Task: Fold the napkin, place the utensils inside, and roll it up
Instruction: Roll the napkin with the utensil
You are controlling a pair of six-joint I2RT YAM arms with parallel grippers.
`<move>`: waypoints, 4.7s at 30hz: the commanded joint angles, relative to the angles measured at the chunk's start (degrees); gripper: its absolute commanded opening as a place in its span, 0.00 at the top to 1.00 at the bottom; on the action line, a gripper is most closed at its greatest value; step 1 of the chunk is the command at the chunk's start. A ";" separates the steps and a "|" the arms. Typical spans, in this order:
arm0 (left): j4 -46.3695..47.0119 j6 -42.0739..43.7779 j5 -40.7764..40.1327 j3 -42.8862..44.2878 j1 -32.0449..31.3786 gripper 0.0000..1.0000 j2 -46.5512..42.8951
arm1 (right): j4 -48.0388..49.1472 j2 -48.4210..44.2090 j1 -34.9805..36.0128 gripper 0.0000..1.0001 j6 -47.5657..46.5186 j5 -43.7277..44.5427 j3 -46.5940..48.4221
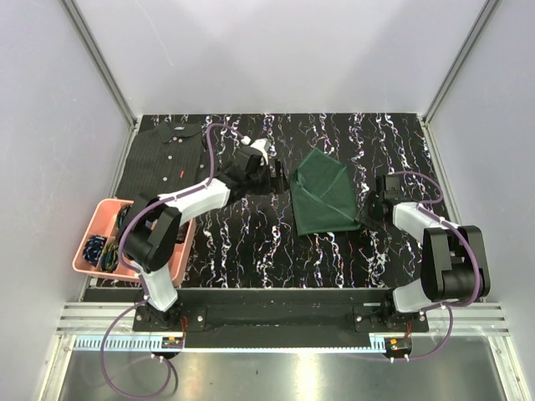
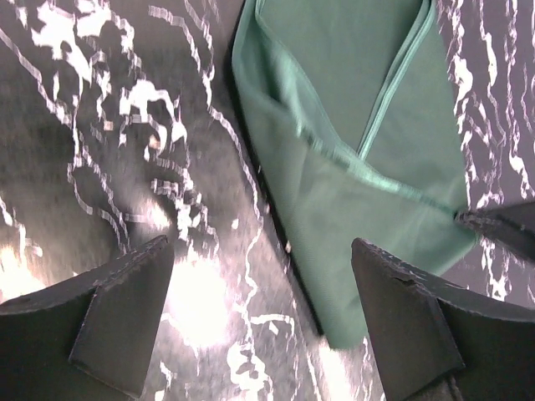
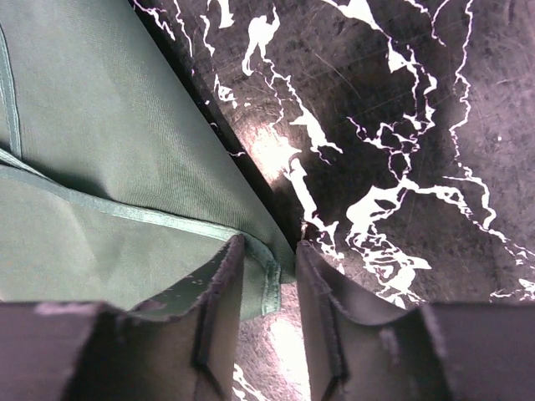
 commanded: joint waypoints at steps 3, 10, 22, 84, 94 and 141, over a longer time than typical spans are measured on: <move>6.66 -2.63 7.21 -6.25 0.12 0.10 -6.16 | -3.02 2.41 0.09 0.65 2.00 -4.19 0.36; 14.82 -7.47 13.11 -17.84 0.03 0.14 -9.15 | -3.90 0.04 0.44 0.65 7.09 -9.29 -3.24; 28.73 -14.07 17.34 -25.51 0.03 0.31 -3.53 | -4.60 -2.16 5.19 0.65 11.14 -10.00 -5.79; 14.76 -16.96 35.97 -15.75 7.41 1.00 -1.77 | 8.06 18.93 52.04 0.25 -18.57 41.75 18.11; 15.37 -17.32 35.62 -16.28 8.38 1.00 -2.12 | 6.65 18.32 52.30 0.32 -15.40 50.11 15.04; 9.93 4.03 19.36 -31.66 13.40 0.20 -27.87 | -11.19 22.19 41.06 1.00 -22.43 -17.17 27.78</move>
